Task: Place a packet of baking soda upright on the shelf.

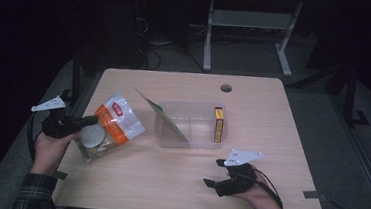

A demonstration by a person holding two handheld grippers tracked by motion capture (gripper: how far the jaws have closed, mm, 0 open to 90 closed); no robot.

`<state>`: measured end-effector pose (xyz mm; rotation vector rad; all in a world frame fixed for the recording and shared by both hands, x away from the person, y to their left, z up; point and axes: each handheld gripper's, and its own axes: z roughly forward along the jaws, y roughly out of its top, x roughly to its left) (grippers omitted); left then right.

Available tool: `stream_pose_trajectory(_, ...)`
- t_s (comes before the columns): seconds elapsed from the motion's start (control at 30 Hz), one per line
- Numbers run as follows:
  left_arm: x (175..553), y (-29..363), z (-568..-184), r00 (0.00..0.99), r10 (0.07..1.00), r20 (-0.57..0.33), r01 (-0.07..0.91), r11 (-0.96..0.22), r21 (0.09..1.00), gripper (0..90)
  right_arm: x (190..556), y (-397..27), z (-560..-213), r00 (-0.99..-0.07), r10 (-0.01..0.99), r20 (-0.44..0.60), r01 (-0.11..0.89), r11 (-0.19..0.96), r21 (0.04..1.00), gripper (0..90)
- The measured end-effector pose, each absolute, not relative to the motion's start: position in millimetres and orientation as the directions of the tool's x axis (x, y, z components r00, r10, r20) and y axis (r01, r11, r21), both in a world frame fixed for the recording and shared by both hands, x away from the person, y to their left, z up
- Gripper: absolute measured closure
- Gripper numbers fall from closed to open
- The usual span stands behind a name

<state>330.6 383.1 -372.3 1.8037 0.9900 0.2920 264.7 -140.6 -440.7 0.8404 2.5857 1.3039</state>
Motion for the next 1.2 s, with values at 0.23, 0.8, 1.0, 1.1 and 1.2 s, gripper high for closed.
stream_pose_trajectory(0.23, 311, 367, -366, 0.69, 0.687, -0.227, 0.462, -0.177, 0.869, 89.9, 268, -128, -436, -0.864, 0.48, 0.153, 0.397, 0.462, 0.793, 24.4)
stream_pose_trajectory(0.8, 279, 295, -366, 0.836, 0.484, -0.257, 0.41, -0.242, 0.879, 90.0, 274, -94, -425, -0.919, 0.349, 0.185, 0.336, 0.445, 0.83, 27.1)
stream_pose_trajectory(1.0, 276, 272, -367, 0.854, 0.445, -0.269, 0.399, -0.229, 0.888, 89.9, 273, -80, -421, -0.929, 0.303, 0.213, 0.332, 0.426, 0.841, 27.2)
stream_pose_trajectory(1.1, 275, 261, -370, 0.864, 0.423, -0.273, 0.393, -0.228, 0.891, 90.0, 274, -72, -421, -0.933, 0.287, 0.216, 0.326, 0.426, 0.844, 29.7)
stream_pose_trajectory(1.2, 274, 253, -372, 0.871, 0.409, -0.272, 0.389, -0.235, 0.891, 89.9, 275, -66, -422, -0.935, 0.271, 0.228, 0.327, 0.411, 0.851, 36.3)
